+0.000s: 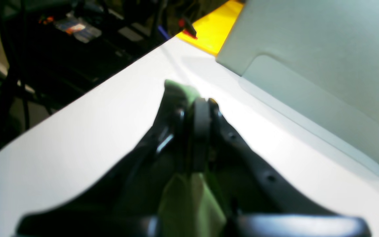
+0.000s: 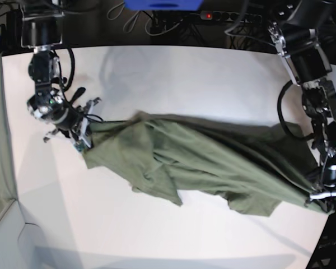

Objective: Layout the t-shirt on the table in an organized manner, then fold the t-shirt properly
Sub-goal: 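Lift the shirt with both grippers and stretch it between them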

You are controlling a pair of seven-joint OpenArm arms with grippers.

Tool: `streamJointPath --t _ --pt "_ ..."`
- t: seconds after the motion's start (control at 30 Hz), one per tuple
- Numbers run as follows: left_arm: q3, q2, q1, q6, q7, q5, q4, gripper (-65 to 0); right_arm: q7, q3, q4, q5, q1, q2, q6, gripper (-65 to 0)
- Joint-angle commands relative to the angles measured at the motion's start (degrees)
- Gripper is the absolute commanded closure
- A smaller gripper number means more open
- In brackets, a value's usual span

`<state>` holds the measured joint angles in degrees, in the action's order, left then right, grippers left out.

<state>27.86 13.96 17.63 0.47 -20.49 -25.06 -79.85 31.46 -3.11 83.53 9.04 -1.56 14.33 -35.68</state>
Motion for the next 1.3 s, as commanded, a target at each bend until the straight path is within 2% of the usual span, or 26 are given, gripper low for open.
streamJointPath --t 0.0,0.27,0.43,0.57,0.67,0.83,0.9,1.0,1.27 --pt "0.1 0.8 1.1 -0.3 2.0 -0.3 -1.6 0.0 -2.0 -1.0 4.5 -1.1 -0.9 0.6 0.2 0.0" --pt "-0.3 0.8 0.8 -0.3 2.0 -0.3 -0.9 0.0 -1.7 -2.0 20.9 -1.1 3.4 0.6 0.2 0.0" --pt "-0.2 0.8 0.8 -0.3 2.1 -0.3 0.5 0.0 3.1 -2.0 27.9 -1.1 3.9 0.6 0.2 0.0" --pt "0.1 0.8 0.7 -0.3 2.1 -0.3 0.5 0.0 3.4 -2.8 32.6 -1.2 5.4 -0.3 0.2 0.0" --pt "0.1 0.9 0.7 -0.3 2.1 -0.3 0.2 0.0 3.4 -6.8 32.9 -1.2 4.6 -3.1 0.2 0.0" --pt "0.2 1.0 1.2 -0.3 2.1 -0.3 0.4 0.0 3.9 -17.5 32.2 -1.2 -2.2 -10.4 0.2 0.0" --pt "0.1 0.9 1.5 -0.3 2.2 -0.3 1.5 0.0 3.9 -20.3 31.5 -1.0 -4.4 -12.2 0.2 0.0" --pt "-0.3 0.8 4.3 -0.3 2.2 -0.2 5.8 0.0 3.9 -22.7 29.4 -1.0 -5.4 -13.2 0.2 0.0" --pt "-0.4 -0.3 11.6 -0.3 2.1 0.1 23.5 0.0 3.7 -22.7 19.6 -1.0 -5.0 -13.5 0.2 0.0"
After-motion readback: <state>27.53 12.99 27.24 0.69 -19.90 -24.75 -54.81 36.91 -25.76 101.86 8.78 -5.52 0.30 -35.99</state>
